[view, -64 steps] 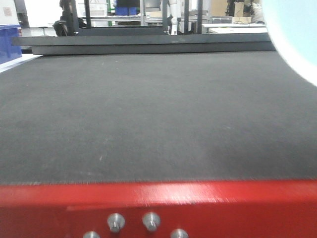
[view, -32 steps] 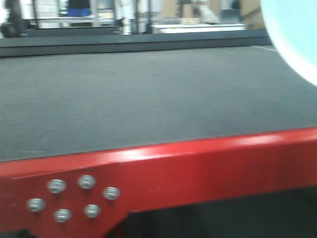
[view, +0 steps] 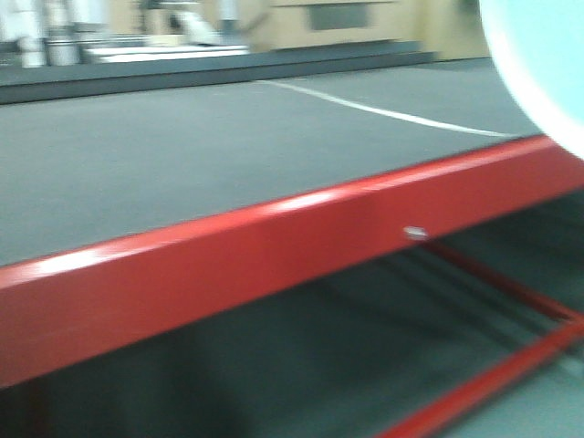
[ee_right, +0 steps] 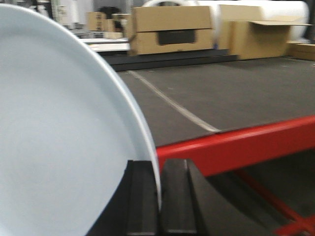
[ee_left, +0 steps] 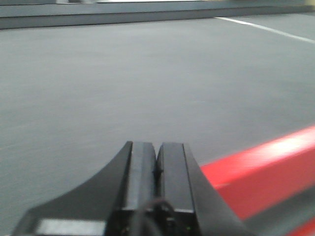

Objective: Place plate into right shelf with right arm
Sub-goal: 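Drive the base away from the table holding the plate in the right gripper, then drive the base toward the steel shelf with blue bins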

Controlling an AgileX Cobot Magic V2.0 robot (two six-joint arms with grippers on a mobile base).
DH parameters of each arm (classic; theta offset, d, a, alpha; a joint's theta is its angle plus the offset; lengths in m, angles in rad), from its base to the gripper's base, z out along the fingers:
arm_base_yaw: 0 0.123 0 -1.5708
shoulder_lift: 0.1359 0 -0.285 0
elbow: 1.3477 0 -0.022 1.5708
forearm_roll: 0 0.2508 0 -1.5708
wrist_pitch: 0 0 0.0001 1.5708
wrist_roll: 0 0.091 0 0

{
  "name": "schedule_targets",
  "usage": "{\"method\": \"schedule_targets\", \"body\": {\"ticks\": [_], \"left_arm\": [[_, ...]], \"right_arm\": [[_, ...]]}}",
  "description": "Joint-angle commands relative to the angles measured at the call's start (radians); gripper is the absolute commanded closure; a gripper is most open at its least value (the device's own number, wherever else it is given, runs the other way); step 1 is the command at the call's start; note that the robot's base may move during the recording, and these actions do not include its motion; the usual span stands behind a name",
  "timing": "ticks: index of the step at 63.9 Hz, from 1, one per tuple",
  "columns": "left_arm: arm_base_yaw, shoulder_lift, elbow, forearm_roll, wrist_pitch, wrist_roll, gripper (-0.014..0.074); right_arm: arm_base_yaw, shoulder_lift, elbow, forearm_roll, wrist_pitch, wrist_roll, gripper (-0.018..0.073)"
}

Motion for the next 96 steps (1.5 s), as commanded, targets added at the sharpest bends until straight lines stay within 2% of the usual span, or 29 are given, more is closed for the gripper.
{"method": "schedule_targets", "body": {"ticks": [1, 96], "left_arm": [[-0.006, -0.002, 0.008, -0.004, -0.085, 0.003, 0.0643], [-0.006, -0.002, 0.008, -0.004, -0.085, 0.003, 0.0643]], "right_arm": [[-0.006, 0.008, -0.041, 0.003, -0.09, -0.007, 0.0505], [-0.007, 0.008, -0.041, 0.003, -0.091, -0.007, 0.0505]]}}
